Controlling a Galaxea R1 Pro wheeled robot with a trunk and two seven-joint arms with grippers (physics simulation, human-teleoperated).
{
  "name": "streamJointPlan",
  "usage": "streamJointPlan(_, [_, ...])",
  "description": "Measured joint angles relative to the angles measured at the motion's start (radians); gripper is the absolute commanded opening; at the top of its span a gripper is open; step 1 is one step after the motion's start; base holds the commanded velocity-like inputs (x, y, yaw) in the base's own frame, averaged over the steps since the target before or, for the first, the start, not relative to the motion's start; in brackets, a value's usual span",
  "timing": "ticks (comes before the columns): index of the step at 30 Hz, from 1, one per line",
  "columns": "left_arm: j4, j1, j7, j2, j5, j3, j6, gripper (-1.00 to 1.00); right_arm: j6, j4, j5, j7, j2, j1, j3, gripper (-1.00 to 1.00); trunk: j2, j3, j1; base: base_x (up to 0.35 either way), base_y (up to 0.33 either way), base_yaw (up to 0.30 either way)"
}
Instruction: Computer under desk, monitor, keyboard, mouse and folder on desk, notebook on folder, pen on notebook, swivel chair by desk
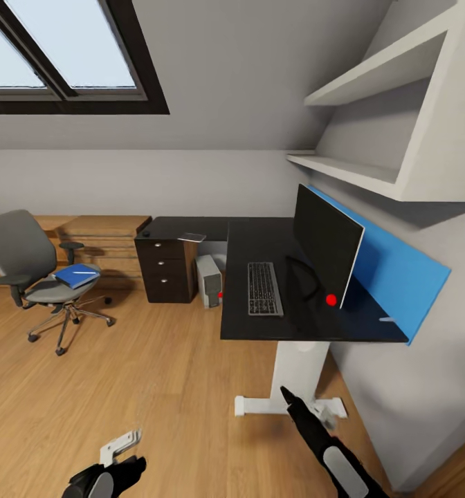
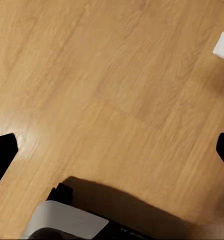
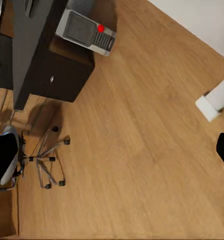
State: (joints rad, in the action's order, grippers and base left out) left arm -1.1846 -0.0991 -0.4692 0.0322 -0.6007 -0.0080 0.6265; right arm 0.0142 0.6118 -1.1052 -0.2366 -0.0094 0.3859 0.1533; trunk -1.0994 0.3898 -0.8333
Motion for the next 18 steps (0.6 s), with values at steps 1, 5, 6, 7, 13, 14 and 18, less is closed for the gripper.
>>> streamJointPlan(1, [0.015,0.000,0.000,0.002,0.000,0.000,-0.005,1.00,-0.012,-0.003,0.023,-0.001,0.001,-0.009,0.001,1.00,0.007,-0.003,0.004,-0.002,-0.001,0.000])
streamJointPlan(5, [0.101,0.000,0.002,0.011,0.002,0.000,-0.061,1.00,-0.100,-0.070,0.186,-0.003,0.008,-0.042,0.003,1.00,0.035,-0.016,0.019,0.000,0.000,0.000])
streamJointPlan(6, [0.115,0.000,0.002,0.012,0.004,0.000,-0.071,1.00,-0.119,-0.089,0.215,-0.003,0.010,-0.044,0.003,1.00,0.042,-0.019,0.023,0.000,0.000,0.000])
streamJointPlan(7, [0.141,0.000,0.002,0.013,0.011,-0.001,-0.092,1.00,-0.156,-0.126,0.267,-0.004,0.013,-0.048,0.003,1.00,0.049,-0.022,0.027,0.000,0.000,0.000])
streamJointPlan(13, [0.258,0.000,0.001,0.015,0.048,-0.002,-0.197,1.00,-0.277,-0.229,0.363,-0.002,0.021,-0.053,0.000,1.00,0.091,-0.041,0.050,0.000,0.000,0.000])
streamJointPlan(14, [0.305,0.000,0.004,0.014,0.053,-0.004,-0.245,1.00,-0.302,-0.253,0.374,-0.001,0.022,-0.053,0.001,1.00,0.098,-0.044,0.054,0.000,0.000,0.000])
streamJointPlan(18, [0.429,0.000,0.040,0.009,0.061,-0.020,-0.408,1.00,-0.348,-0.317,0.389,-0.001,0.024,-0.054,0.002,1.00,0.126,-0.056,0.069,0.000,0.000,0.000])
